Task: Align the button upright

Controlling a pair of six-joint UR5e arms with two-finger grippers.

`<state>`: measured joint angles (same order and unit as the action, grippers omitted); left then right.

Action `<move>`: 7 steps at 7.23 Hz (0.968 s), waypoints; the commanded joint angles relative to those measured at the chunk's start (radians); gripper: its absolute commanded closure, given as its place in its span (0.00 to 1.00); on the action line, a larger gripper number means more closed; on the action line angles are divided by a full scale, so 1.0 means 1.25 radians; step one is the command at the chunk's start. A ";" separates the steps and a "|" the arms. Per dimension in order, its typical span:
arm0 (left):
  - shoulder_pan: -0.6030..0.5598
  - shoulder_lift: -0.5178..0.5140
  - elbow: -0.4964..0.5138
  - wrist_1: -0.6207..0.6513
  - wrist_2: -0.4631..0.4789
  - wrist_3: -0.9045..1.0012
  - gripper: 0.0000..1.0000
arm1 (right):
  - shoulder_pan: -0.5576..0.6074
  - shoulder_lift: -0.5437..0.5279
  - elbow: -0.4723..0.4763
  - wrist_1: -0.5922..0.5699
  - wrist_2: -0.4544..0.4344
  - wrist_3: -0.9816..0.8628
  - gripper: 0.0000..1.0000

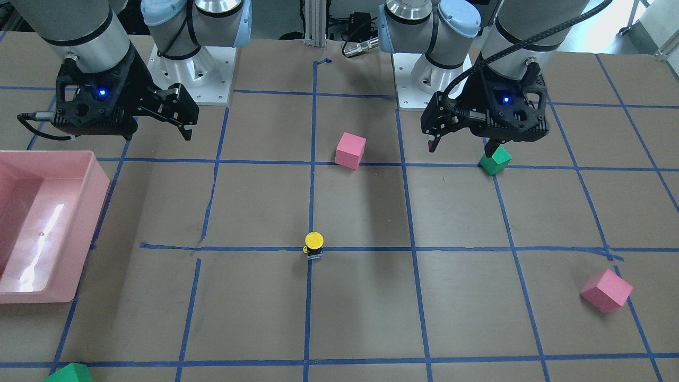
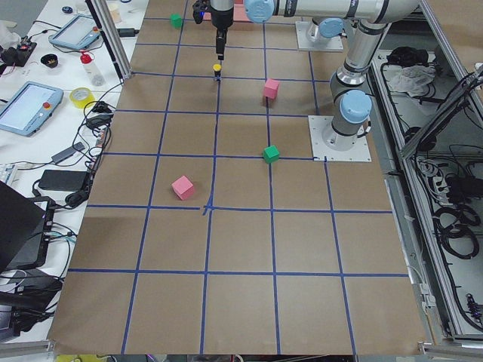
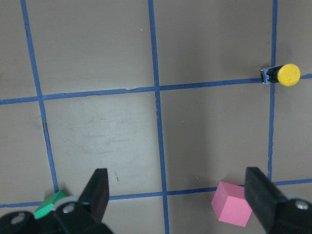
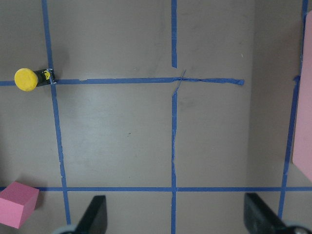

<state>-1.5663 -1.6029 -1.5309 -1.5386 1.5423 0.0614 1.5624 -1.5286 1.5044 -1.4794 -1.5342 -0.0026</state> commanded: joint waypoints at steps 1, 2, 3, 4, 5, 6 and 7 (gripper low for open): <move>0.000 0.000 0.000 0.000 -0.001 0.000 0.00 | 0.001 -0.001 0.002 0.001 -0.002 0.000 0.00; 0.001 0.000 0.000 0.000 -0.001 0.000 0.00 | 0.001 -0.001 0.002 0.001 -0.010 0.000 0.00; 0.001 0.000 0.000 0.000 -0.001 0.000 0.00 | 0.001 0.001 0.003 0.001 -0.012 0.000 0.00; 0.001 0.000 0.000 0.000 -0.001 0.000 0.00 | 0.001 0.001 0.005 0.001 -0.016 0.000 0.00; 0.001 0.001 0.000 0.000 -0.001 0.000 0.00 | 0.001 -0.001 0.005 0.001 -0.016 0.000 0.00; 0.001 0.000 0.000 0.000 -0.001 0.000 0.00 | 0.001 0.001 0.005 0.001 -0.016 0.000 0.00; 0.001 0.001 0.000 0.000 -0.001 0.000 0.00 | 0.001 0.001 0.004 0.001 -0.015 0.000 0.00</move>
<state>-1.5647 -1.6023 -1.5309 -1.5386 1.5416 0.0614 1.5631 -1.5283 1.5104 -1.4788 -1.5533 -0.0030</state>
